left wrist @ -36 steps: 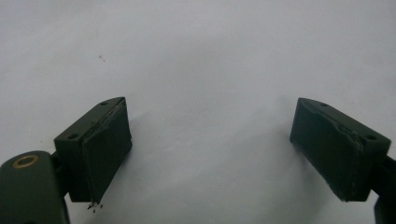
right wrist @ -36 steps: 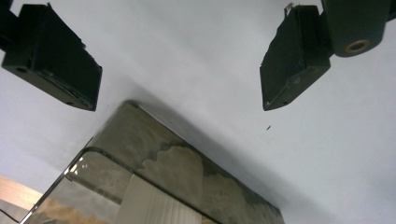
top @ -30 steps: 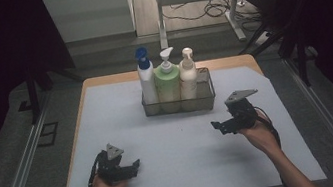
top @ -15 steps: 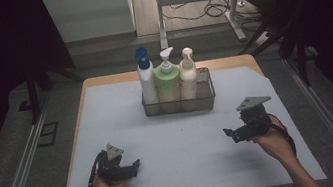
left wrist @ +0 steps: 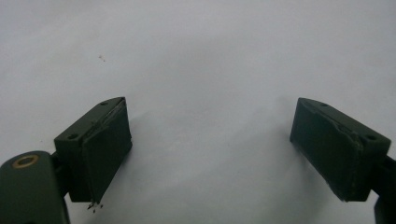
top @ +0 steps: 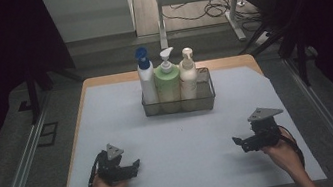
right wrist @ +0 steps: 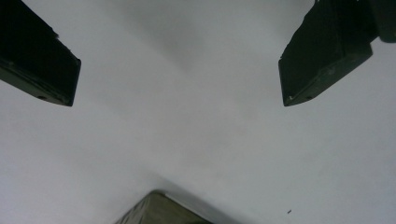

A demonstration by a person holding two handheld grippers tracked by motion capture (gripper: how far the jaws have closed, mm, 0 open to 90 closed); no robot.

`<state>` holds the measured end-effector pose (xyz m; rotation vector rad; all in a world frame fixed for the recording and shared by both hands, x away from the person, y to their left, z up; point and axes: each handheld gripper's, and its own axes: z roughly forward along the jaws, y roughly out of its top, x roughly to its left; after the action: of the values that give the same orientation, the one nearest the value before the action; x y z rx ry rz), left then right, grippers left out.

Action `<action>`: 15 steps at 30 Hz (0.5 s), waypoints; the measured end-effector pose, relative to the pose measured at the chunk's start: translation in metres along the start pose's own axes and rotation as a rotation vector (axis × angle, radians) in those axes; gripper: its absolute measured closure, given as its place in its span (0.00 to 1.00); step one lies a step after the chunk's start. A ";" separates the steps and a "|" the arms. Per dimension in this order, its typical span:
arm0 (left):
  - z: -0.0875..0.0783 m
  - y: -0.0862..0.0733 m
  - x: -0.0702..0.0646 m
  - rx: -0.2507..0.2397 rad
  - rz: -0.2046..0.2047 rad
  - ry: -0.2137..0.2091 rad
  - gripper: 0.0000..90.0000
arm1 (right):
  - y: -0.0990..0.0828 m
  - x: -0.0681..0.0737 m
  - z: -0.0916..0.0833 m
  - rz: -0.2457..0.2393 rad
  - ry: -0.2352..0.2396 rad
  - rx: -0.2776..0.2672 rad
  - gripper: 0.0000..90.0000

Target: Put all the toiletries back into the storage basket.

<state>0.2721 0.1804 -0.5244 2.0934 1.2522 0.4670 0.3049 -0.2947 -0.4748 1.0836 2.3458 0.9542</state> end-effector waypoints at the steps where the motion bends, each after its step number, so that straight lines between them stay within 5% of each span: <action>1: 0.000 0.000 0.000 0.000 0.000 0.000 0.13 | -0.002 0.000 0.001 0.002 0.002 0.002 0.00; 15: 0.000 0.000 0.000 0.000 0.000 0.000 0.13 | -0.035 0.003 0.019 0.037 0.027 0.041 0.00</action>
<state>0.2721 0.1804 -0.5244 2.0935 1.2520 0.4678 0.2961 -0.3005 -0.5133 1.1410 2.3843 0.9426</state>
